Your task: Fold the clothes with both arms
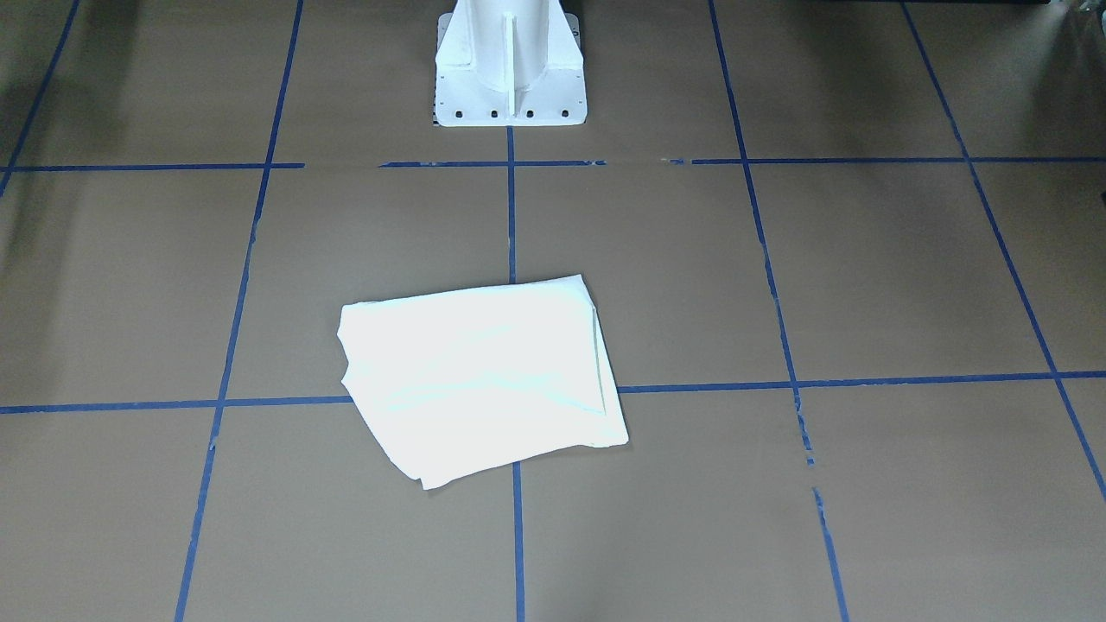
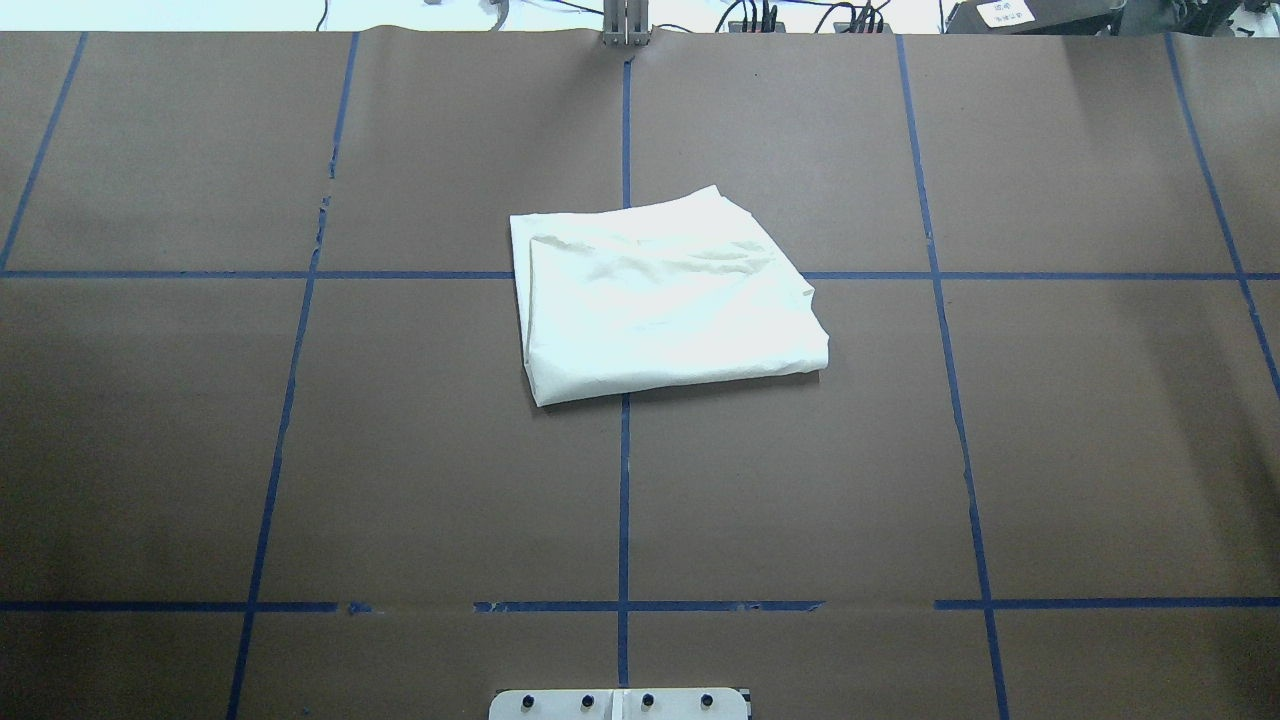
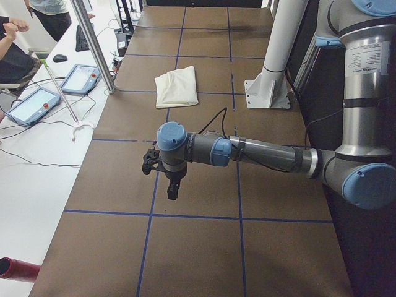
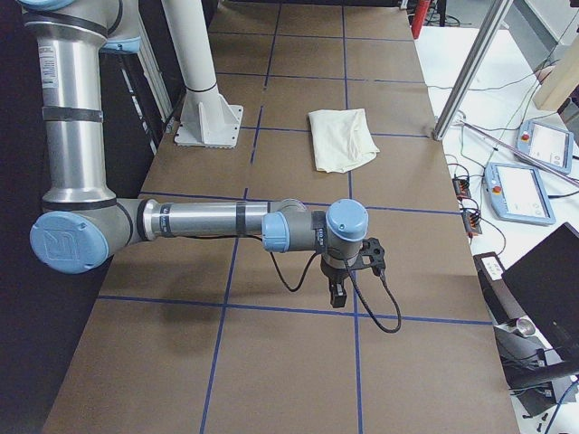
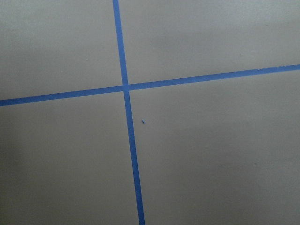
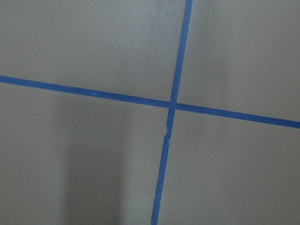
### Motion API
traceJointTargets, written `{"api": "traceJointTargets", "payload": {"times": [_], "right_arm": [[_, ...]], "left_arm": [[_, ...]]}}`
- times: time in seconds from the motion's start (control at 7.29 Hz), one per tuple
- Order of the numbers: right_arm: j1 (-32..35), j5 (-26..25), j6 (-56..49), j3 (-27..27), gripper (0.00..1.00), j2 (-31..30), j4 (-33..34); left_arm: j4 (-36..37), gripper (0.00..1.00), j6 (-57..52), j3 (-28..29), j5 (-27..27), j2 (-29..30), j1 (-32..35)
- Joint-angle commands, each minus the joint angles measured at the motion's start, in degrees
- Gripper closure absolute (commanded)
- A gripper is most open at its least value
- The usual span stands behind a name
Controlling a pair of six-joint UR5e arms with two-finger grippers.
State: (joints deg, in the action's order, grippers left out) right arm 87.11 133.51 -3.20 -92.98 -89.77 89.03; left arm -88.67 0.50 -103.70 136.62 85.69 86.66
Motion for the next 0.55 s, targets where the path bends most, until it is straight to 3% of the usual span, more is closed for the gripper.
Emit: {"api": "traceJointTargets", "payload": {"times": [0.0,0.41], "right_arm": [[0.0,0.0,0.0,0.1,0.00,0.0,0.0],[0.0,3.4,0.6,0.0,0.00,-1.2,-0.5]], "left_arm": [[-0.1,0.00,-0.1,-0.7,0.4,0.2,0.3],[0.2,0.00,0.1,-0.7,0.4,-0.2,0.6]]}}
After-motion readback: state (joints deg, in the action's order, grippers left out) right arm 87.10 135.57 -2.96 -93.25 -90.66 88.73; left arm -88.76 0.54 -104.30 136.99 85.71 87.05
